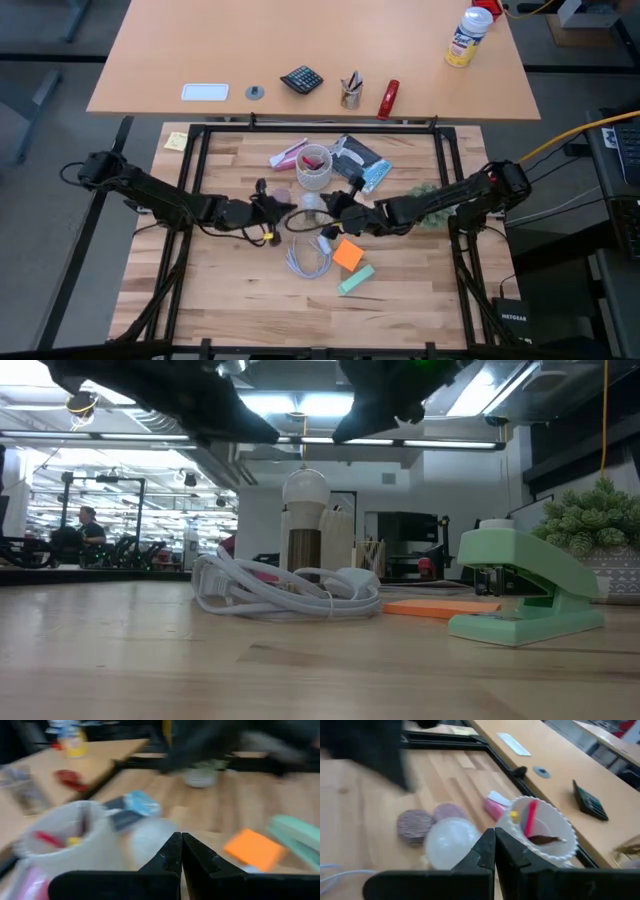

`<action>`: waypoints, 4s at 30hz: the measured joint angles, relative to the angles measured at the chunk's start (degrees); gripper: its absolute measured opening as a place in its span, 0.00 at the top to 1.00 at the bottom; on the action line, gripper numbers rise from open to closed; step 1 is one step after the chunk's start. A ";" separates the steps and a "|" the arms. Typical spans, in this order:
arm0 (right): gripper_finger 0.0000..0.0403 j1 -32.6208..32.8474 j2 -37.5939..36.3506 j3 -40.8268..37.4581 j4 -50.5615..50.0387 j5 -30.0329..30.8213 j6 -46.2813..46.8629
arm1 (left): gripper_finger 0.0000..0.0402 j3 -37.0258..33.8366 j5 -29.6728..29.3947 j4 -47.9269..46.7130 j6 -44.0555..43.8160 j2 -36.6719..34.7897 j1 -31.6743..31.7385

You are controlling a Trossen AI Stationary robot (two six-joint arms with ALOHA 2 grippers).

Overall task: Screw lightbulb
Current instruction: Insert the lightbulb into the lamp

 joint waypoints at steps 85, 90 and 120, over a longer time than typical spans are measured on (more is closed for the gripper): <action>0.98 -11.10 6.69 0.02 7.86 -25.53 3.59 | 1.00 0.00 2.40 -3.38 2.33 8.47 6.19; 0.98 -9.93 6.65 0.04 7.80 -26.47 4.15 | 1.00 -0.02 1.98 -5.74 1.64 8.46 6.26; 0.98 -3.55 6.82 -0.04 7.42 -8.15 1.26 | 1.00 0.04 -1.01 -10.57 0.22 5.18 0.92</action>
